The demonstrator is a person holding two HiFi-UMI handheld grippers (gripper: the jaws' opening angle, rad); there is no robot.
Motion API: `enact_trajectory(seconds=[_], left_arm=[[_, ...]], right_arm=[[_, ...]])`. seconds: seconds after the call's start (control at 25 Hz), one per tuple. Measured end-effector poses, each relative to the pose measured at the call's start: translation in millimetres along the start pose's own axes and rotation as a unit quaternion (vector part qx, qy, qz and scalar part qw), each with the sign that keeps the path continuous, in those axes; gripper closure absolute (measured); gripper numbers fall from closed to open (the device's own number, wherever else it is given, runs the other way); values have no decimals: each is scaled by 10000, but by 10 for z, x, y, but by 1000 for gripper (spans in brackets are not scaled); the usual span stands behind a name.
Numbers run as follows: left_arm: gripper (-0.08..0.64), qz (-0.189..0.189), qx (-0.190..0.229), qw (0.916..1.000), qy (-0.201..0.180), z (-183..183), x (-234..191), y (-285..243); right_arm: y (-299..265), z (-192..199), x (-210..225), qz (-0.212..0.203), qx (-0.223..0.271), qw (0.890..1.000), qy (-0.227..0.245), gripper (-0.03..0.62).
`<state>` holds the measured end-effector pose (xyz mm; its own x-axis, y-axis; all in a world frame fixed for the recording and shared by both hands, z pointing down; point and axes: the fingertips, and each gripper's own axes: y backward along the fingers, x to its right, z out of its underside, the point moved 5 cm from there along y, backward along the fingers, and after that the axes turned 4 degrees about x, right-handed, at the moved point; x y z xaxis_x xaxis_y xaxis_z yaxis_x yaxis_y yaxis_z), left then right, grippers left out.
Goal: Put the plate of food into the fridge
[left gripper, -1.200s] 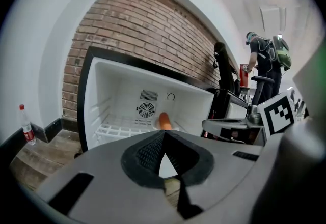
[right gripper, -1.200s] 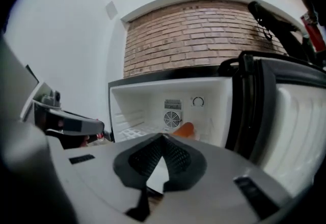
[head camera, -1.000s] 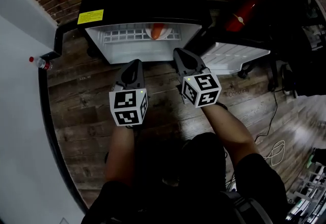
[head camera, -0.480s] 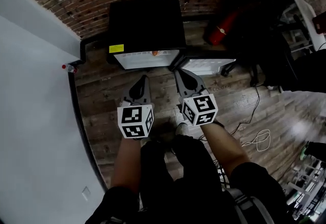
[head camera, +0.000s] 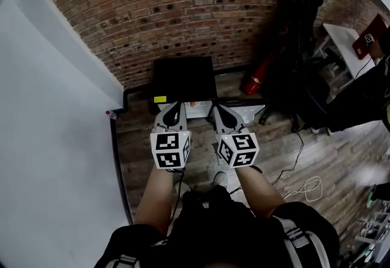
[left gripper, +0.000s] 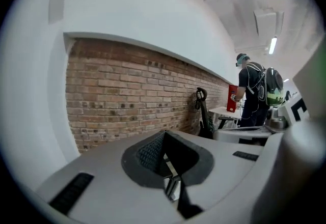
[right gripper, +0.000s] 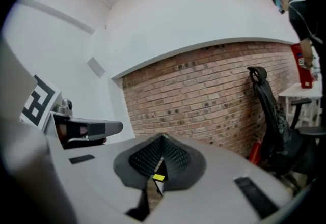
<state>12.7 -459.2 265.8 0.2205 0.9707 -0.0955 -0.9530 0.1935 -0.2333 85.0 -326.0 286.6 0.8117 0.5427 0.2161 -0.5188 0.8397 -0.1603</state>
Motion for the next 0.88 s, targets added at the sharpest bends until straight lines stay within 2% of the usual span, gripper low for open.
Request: enact_trajectory(seconds=[0.08, 0.4, 0.56, 0.88], left_arm=[[565, -41, 65, 9999, -135, -155, 91, 54], [565, -125, 301, 9992, -233, -553, 227, -31], [565, -131, 419, 9990, -33, -666, 272, -87], [565, -102, 531, 9983, -203, -793, 511, -219]], right_arm=[[93, -189, 18, 14, 148, 9999, 20, 580], [71, -843, 184, 51, 708, 9974, 88, 580], [71, -953, 203, -29, 800, 9966, 172, 579], [70, -1076, 410, -187, 755, 9970, -55, 580]])
